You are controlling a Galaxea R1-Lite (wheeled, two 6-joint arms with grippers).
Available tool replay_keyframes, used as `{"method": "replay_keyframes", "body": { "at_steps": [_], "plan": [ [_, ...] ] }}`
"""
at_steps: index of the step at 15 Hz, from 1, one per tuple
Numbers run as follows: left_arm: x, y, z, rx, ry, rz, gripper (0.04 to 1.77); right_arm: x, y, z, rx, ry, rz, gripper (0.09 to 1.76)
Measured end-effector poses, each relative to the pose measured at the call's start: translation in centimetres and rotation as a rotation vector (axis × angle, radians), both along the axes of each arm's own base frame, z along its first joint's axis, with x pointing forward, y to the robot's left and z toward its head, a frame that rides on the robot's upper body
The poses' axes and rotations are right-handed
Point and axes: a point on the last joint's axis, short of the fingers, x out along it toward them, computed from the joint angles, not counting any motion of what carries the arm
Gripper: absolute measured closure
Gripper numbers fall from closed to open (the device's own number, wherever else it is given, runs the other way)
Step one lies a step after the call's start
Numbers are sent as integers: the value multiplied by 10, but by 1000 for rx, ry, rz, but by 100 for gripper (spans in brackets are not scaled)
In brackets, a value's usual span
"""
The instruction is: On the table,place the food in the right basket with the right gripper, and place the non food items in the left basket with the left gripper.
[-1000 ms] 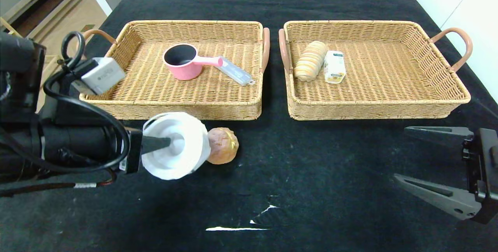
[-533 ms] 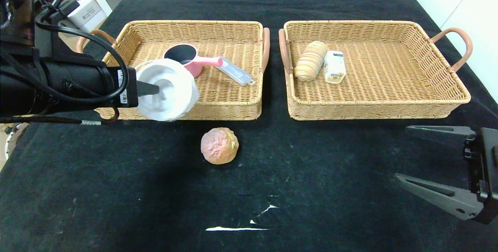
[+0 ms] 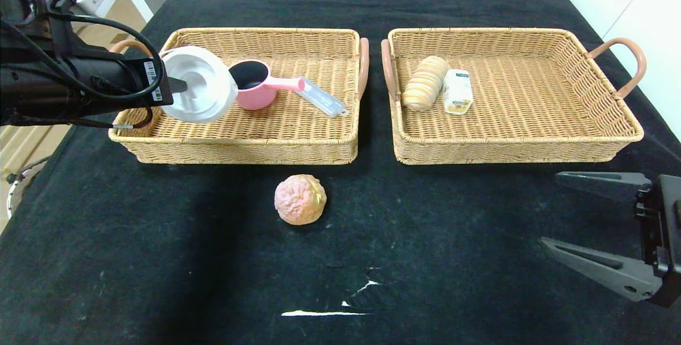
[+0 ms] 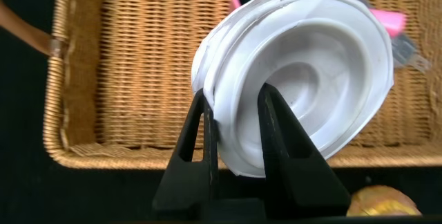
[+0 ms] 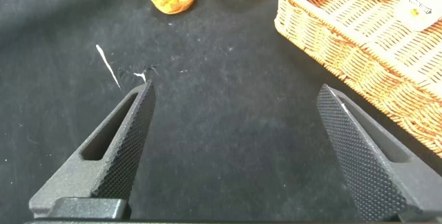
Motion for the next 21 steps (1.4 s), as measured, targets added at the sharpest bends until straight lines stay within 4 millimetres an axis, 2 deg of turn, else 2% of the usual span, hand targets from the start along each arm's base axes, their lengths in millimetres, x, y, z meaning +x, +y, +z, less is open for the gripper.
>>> {"method": "replay_keyframes", "body": {
  "at_steps": [3,6,9,13,17,21],
  "plan": [
    [16,13,0,-4,-24,47,136,0,0,0,1,-2,0,14],
    [25,17,-1,-7,-26,64,135,-1,0,0,0,-2,0,14],
    [28,18,-3,-5,-19,66,94,-1,0,1,1,-7,0,14],
    [28,16,-6,-6,-1,57,61,-2,0,2,3,-10,0,14],
    [22,8,-7,-6,9,32,41,-3,-1,3,4,-15,-1,14],
    [6,-23,-7,14,35,-27,28,-3,-1,4,4,-17,-2,14]
  ]
}}
